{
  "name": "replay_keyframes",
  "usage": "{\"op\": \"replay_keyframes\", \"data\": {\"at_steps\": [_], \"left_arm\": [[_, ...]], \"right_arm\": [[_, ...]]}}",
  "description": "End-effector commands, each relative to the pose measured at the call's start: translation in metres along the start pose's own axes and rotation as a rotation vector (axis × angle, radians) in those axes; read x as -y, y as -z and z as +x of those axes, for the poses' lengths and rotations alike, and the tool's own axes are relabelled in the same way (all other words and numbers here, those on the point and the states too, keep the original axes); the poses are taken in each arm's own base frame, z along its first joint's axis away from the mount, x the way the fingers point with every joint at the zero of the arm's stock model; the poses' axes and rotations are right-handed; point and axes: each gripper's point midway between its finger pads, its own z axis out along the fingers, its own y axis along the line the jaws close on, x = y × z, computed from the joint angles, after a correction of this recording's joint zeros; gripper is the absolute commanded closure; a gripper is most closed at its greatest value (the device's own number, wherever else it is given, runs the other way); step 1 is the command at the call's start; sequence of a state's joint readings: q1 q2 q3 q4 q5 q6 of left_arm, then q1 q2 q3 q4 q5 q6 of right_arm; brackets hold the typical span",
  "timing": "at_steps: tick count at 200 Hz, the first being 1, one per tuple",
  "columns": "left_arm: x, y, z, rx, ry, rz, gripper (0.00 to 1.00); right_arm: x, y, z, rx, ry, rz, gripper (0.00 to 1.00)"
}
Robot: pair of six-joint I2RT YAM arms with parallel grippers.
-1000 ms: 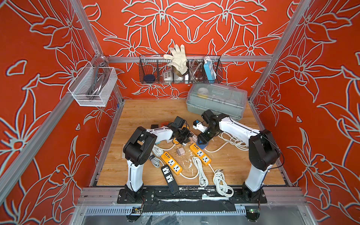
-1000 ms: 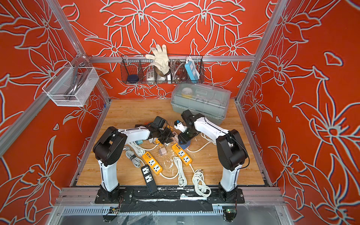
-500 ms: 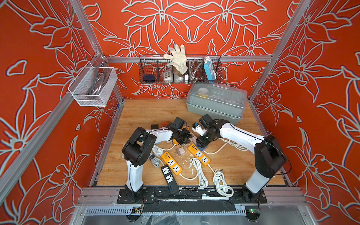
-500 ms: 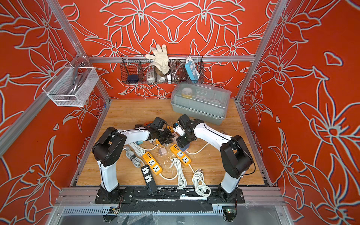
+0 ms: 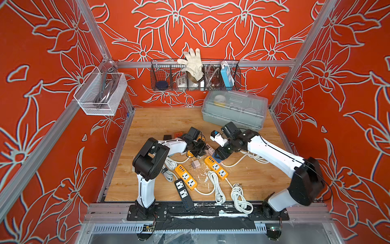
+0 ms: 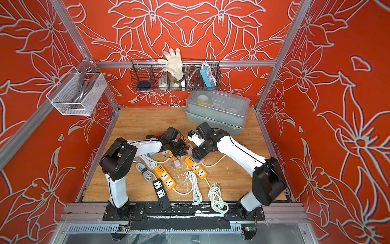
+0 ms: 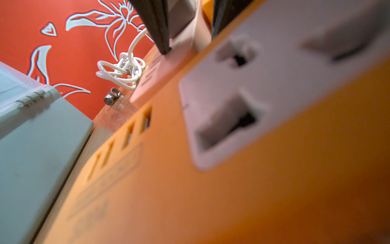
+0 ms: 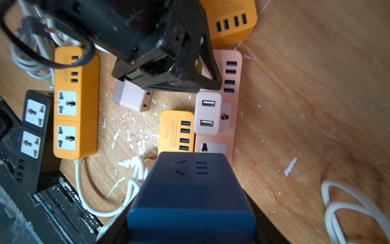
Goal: Pull the plug off the socket
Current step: Remove the plug from the socket.
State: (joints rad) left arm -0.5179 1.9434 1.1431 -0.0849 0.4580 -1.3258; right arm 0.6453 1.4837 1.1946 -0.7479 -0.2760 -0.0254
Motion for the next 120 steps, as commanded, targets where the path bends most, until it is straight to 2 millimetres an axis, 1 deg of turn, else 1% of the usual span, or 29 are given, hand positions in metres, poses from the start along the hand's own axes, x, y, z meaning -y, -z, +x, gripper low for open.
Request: {"op": "replay_keyframes", "data": {"at_steps": [1,16,32,54,65,89,109,120], "left_arm": [[-0.087,-0.015,0.001,-0.007,0.095,-0.274,0.65],[-0.069,-0.015,0.003,-0.027,0.054,-0.215,0.63],[-0.042,-0.011,0.006,-0.049,-0.017,-0.140,0.59],[-0.002,0.004,0.011,-0.058,-0.134,-0.054,0.37],[0.016,0.016,0.013,-0.053,-0.200,-0.017,0.29],[0.044,0.044,0.020,-0.029,-0.327,0.040,0.26],[0.056,0.072,0.029,0.005,-0.428,0.089,0.26],[0.058,0.088,0.034,0.028,-0.486,0.113,0.26]], "right_arm": [[-0.006,0.014,-0.014,0.122,-0.043,-0.038,0.75],[-0.007,0.024,-0.018,0.191,-0.089,-0.070,0.75],[-0.007,0.035,-0.022,0.267,-0.153,-0.115,0.75],[-0.006,0.049,-0.024,0.368,-0.247,-0.170,0.75],[-0.001,0.056,-0.023,0.417,-0.305,-0.188,0.75],[0.015,0.072,-0.020,0.546,-0.458,-0.220,0.75],[0.028,0.085,-0.019,0.658,-0.582,-0.246,0.74],[0.035,0.090,-0.020,0.713,-0.651,-0.271,0.73]]}}
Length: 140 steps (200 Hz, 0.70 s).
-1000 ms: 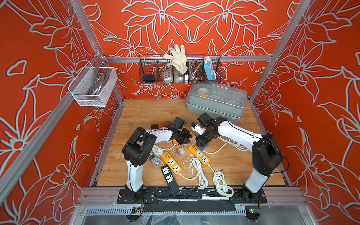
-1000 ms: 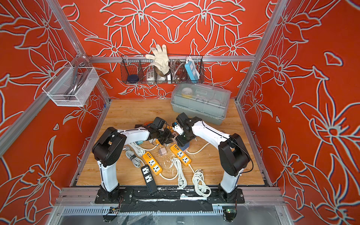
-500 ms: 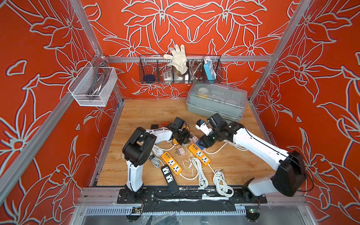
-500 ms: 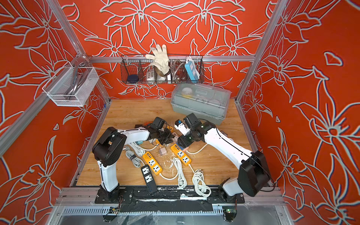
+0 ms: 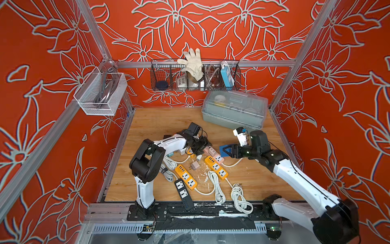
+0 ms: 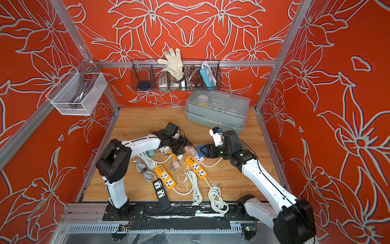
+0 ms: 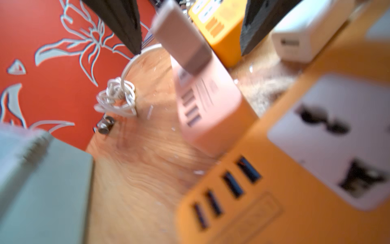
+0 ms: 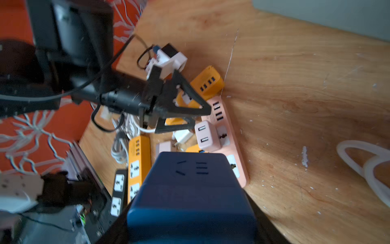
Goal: Pull the plug off the socket
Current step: Remove the plug from the socket, then place the plug at the center of the board.
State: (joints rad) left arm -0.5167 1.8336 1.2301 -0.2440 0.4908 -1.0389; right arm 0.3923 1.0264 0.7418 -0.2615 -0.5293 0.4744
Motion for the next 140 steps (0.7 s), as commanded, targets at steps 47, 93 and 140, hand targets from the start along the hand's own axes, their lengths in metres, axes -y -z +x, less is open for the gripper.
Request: {"op": "replay_keyframes", "data": {"at_steps": [47,93,140], "left_arm": [[0.010,0.115,0.032,0.223,-0.402,0.046,0.26],[-0.023,0.158,0.051,0.369,-0.468,0.054,0.19],[-0.063,0.181,0.062,0.477,-0.389,0.053,0.02]], "right_arm": [[-0.005,-0.002,-0.056,0.292,-0.452,-0.273,0.71],[0.018,-0.014,-0.081,0.436,-0.636,-0.303,0.69],[0.050,-0.039,-0.099,0.513,-0.801,-0.270,0.68]]}}
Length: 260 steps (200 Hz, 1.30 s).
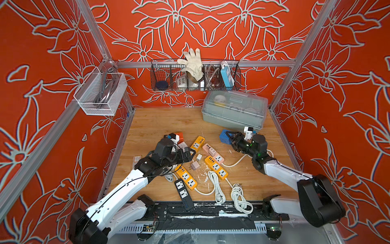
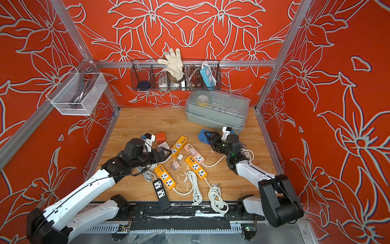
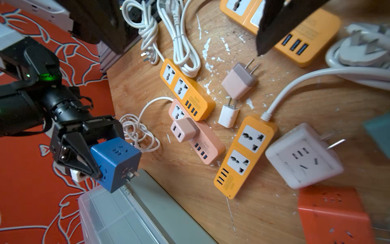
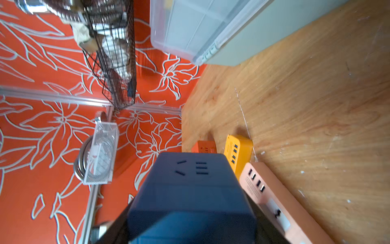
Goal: Pull the plug off the socket
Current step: Place the plug at the center of the board.
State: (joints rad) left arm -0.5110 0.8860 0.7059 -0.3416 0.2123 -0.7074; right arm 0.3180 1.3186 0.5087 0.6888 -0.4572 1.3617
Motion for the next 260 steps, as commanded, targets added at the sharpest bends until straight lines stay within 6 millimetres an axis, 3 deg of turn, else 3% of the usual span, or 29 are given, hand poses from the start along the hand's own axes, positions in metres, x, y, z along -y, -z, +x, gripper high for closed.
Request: {"op": "replay_keyframes", "data": {"at_steps": [1,33,69,89,124,143,169,189,229,260], "left_arm": [[-0.020,0.011,0.003,0.060,0.035,-0.052,0.02],[-0.033,0.015,0.019,0.060,0.100,-0.043,0.02],[-0.040,0.018,0.027,0.063,0.142,-0.039,0.02],[-0.040,0.020,0.026,0.069,0.141,-0.039,0.02],[-0.038,0.019,0.024,0.068,0.138,-0.038,0.02],[-0.036,0.019,0.022,0.067,0.133,-0.039,0.02],[-0.036,0.019,0.021,0.066,0.132,-0.049,0.02],[-0.036,0.019,0.020,0.068,0.134,-0.051,0.02],[-0.033,0.016,0.018,0.061,0.138,-0.050,0.02],[-0.028,0.012,0.017,0.043,0.145,-0.037,0.02]], "right_arm": [[-0.021,-0.011,-0.028,0.114,-0.083,-0.091,0.68],[0.007,-0.025,-0.045,0.192,-0.150,0.028,0.66],[0.077,-0.022,-0.045,0.222,-0.315,0.496,0.62],[0.086,-0.036,-0.050,0.224,-0.298,0.528,0.61],[0.087,-0.072,-0.058,0.171,-0.245,0.509,0.59],[0.094,-0.083,-0.057,0.146,-0.231,0.529,0.57],[0.107,-0.080,-0.059,0.150,-0.204,0.604,0.52],[0.109,-0.076,-0.059,0.108,-0.142,0.677,0.39],[0.092,-0.087,-0.057,0.002,-0.045,0.610,0.31],[0.076,-0.081,-0.057,-0.031,0.031,0.549,0.25]]}}
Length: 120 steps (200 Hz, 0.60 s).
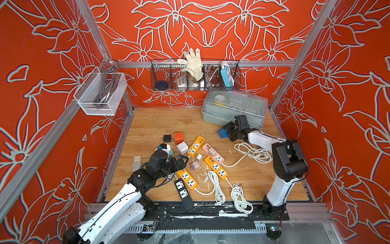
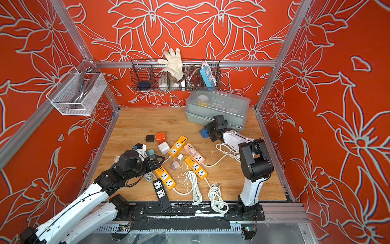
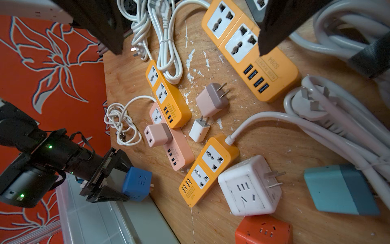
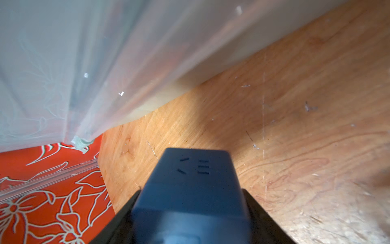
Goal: Pull the plug off the socket
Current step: Place the plug at the center of the board.
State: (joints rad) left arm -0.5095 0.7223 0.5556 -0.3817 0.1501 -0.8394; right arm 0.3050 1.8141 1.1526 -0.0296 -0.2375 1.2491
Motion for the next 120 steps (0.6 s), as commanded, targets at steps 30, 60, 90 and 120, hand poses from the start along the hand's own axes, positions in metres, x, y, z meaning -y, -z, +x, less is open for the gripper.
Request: {"op": "replay_keyframes", "data": {"at_steps": [30,60,90,120], "left_arm": [[0.016,-0.003,-0.007,-0.011,0.024,0.039,0.02],[0.030,-0.008,-0.007,-0.043,0.004,0.087,0.03],[0.039,-0.015,-0.005,-0.112,-0.046,0.083,0.05],[0.045,-0.034,0.001,-0.209,-0.164,0.005,0.08]], "right_arm": [[-0.012,0.022,0.003,-0.049,0.145,-0.089,0.24],[-0.034,0.057,0.009,-0.036,0.348,-0.191,0.26],[-0.045,0.103,0.037,-0.068,0.600,-0.352,0.27],[-0.006,0.124,0.079,-0.213,0.690,-0.351,0.29]]}}
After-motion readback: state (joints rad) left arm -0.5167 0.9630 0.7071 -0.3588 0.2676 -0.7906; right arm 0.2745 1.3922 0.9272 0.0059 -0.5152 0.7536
